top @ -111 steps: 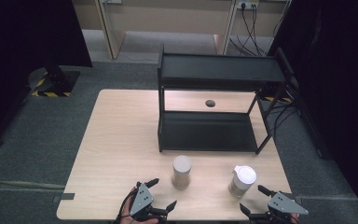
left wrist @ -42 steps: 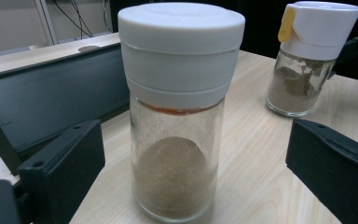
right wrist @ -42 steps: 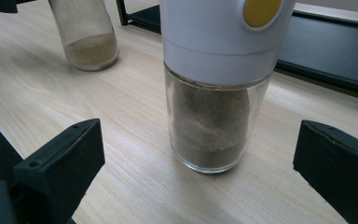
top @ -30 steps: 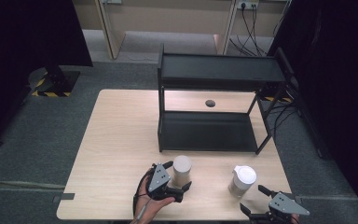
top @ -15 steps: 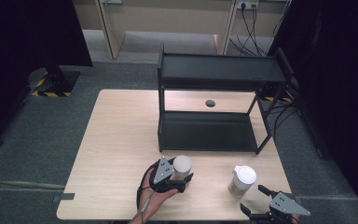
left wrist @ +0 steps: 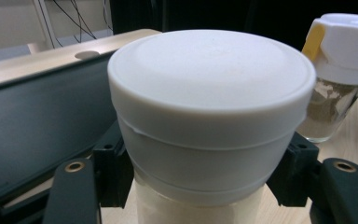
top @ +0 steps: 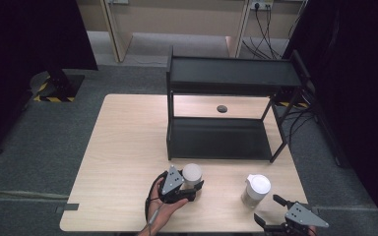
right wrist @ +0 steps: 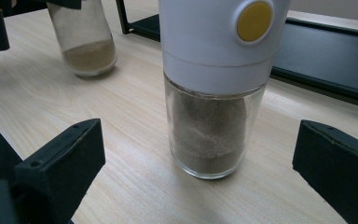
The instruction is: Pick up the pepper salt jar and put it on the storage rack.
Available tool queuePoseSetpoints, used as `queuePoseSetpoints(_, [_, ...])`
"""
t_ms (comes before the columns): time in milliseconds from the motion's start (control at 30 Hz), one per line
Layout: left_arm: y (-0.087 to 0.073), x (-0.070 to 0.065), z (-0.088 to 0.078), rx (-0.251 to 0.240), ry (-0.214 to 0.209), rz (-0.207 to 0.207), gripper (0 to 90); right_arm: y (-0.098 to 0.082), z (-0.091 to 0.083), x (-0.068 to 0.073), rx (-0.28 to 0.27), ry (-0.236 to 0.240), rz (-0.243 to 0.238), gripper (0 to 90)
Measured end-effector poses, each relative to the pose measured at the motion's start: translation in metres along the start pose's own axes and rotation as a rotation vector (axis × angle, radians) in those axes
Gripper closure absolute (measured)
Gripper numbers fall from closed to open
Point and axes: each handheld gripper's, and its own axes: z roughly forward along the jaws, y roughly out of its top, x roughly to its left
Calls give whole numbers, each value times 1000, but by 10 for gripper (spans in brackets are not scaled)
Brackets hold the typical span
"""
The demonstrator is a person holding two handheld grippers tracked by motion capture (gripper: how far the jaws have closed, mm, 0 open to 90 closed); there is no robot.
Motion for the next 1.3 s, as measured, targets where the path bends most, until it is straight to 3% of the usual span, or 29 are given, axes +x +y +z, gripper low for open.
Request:
queuePoseSetpoints(600, [39,12,-17,-41,-8,-27,351,0,-1,0,-3,-3,2,28])
queuePoseSetpoints(967, [73,17,-21,-49,-13,5,351,-1,0,0,-4,-2,3,28])
queuePoseSetpoints(1100, [86,24,-21,-60,-29,-22,351,-1,-1,0,-5,-2,4,28])
queuePoseSetpoints(1300, [115,25,-21,-49,-12,23,351,-1,0,0,-4,-2,4,28])
